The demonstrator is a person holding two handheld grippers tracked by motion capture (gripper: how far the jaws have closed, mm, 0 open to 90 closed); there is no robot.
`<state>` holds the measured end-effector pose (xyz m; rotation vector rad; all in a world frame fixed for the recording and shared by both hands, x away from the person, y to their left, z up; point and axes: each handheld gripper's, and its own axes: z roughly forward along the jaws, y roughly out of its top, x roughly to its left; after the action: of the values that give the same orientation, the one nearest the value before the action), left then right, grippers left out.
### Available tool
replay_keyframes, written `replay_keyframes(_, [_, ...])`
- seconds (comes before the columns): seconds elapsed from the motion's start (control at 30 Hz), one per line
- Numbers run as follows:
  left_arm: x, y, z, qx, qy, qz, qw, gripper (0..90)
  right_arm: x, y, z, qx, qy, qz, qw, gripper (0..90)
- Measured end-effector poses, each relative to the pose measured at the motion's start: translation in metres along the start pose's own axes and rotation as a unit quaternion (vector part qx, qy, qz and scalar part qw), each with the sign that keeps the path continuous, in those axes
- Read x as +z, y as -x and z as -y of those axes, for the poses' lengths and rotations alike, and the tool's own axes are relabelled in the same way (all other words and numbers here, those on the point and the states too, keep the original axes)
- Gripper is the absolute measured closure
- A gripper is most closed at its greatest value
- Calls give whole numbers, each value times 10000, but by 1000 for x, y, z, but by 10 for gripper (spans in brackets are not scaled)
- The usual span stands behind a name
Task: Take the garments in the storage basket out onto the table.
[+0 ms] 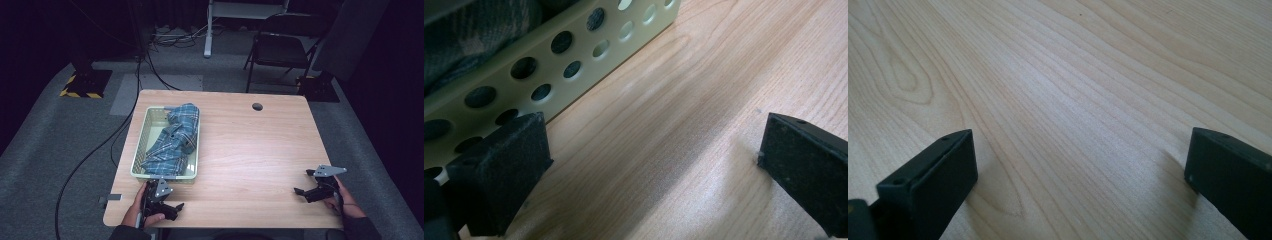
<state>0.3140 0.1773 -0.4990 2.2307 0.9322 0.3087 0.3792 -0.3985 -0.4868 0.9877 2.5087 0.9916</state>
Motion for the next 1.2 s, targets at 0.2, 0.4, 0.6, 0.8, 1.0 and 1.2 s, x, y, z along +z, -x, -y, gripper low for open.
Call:
replay_keyframes(0.2, [0, 0, 0, -4, 3, -1, 10000, 0, 0, 0, 0, 1, -1, -1, 10000, 3])
replay_keyframes(0.4, [0, 0, 0, -8, 3, -12, 10000, 0, 0, 0, 0, 3, -3, -1, 10000, 3])
replay_keyframes(0.6, [0, 1, 0, -46, -18, -57, 10000, 0, 0, 0, 0, 3, -2, 2, 10000, 3])
replay_keyframes(0.8, [-1, 2, -3, -53, -147, -84, 9998, 3, 0, 0, 0, 4, -3, 2, 10000, 3])
replay_keyframes(1.0, [-3, 7, -8, 2, -416, -167, 9990, 4, 0, 0, 0, 3, -2, 3, 10000, 3])
replay_keyframes(1.2, [-5, 10, -10, 10, -571, -178, 9982, 14, 0, 0, 0, 3, -2, 2, 10000, 3])
